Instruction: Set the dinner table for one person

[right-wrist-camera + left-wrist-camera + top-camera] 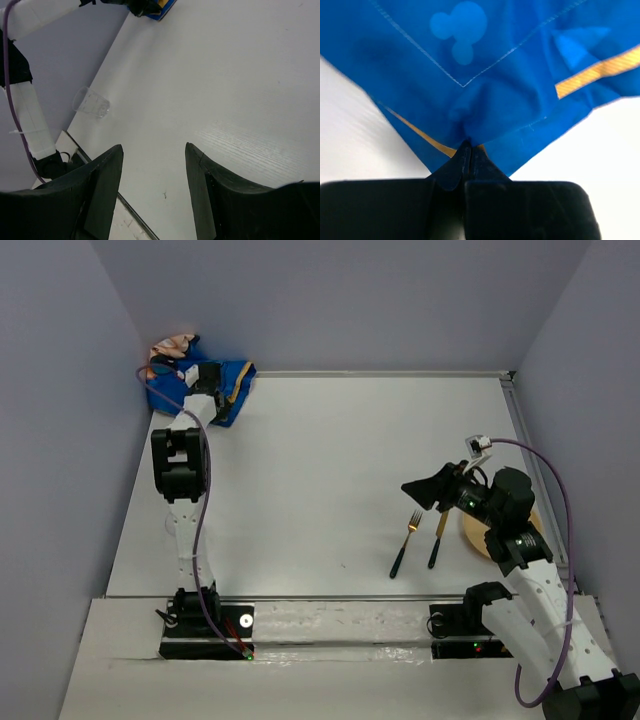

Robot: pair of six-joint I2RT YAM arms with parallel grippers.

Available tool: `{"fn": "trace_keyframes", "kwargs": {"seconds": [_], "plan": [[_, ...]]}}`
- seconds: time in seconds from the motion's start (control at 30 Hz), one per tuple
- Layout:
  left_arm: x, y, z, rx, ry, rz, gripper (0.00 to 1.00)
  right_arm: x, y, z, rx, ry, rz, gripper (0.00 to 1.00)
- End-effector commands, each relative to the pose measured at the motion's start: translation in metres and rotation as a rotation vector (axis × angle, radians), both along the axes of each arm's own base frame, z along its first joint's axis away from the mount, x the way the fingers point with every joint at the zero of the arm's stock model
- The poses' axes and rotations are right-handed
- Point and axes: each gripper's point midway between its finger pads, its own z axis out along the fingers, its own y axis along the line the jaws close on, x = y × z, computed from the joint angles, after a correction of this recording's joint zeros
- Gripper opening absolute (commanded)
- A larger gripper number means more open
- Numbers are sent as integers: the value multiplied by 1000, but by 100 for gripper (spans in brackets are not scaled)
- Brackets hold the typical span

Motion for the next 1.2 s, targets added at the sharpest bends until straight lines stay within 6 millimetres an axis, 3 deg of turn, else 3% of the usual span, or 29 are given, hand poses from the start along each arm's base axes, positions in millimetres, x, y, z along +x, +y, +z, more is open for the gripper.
{"fn": "trace_keyframes", "kwargs": {"seconds": [0.0,0.03,0.1,0.13,0.17,0.23,0.27,0.3,0.33,0.37,0.47,0.5,0.57,0.67,0.7,0.77,0.8,0.83,0.87,0.9,0.93,0.97,1.03,1.07,1.1,1.17], "plan": [[-7,-117,8,-240,-59,-219,0,3,4,21,41,-65,16,58],[-7,-154,25,-267,-100,-278,0,4,4,20,43,-58,15,58],[-14,-192,35,-305,-129,-328,0,8,4,19,40,-45,7,58],[-18,-230,58,-360,-191,-373,0,10,4,17,37,-40,4,58],[-29,-246,54,-385,-191,-383,0,13,2,18,34,-42,-9,58],[-41,-281,69,-455,-245,-415,0,19,1,14,23,-30,-27,58],[-48,-314,97,-533,-324,-440,0,21,0,14,19,-29,-35,58],[-60,-327,92,-559,-317,-447,0,26,-2,14,13,-29,-54,58],[-65,-340,99,-581,-336,-453,0,30,-2,10,7,-14,-62,58],[-79,-370,111,-615,-360,-490,0,34,-4,9,1,-12,-80,58],[-94,-408,133,-620,-421,-544,0,47,-7,0,-22,19,-111,59],[-104,-428,147,-625,-445,-592,29,52,-9,-6,-34,36,-127,59],[-109,-442,167,-604,-487,-635,63,56,-11,-9,-44,42,-144,60],[-107,-425,182,-416,-528,-627,99,59,-15,-19,-61,59,-172,61],[-105,-416,185,-364,-537,-618,99,60,-17,-23,-67,67,-187,61],[-96,-376,199,-214,-560,-557,99,63,-20,-30,-77,80,-206,61],[-97,-359,187,-172,-533,-537,99,66,-21,-37,-86,103,-213,61],[-99,-340,198,-157,-548,-513,99,67,-21,-42,-90,116,-214,61],[-90,-310,198,-137,-550,-462,99,72,-20,-39,-85,99,-216,61],[-93,-286,175,-101,-503,-432,99,76,-21,-46,-92,116,-226,61],[-93,-266,177,-81,-504,-410,98,79,-21,-49,-90,127,-236,61],[-87,-230,159,-50,-464,-359,97,82,-20,-50,-93,118,-244,64],[-84,-195,143,-8,-415,-322,96,91,-16,-62,-108,158,-256,68],[-82,-180,137,10,-395,-306,95,96,-14,-65,-116,163,-263,76],[-77,-155,132,33,-378,-263,95,101,-6,-63,-126,160,-264,77],[-75,-138,119,74,-334,-269,94,112,4,-84,-163,217,-259,79]]}}
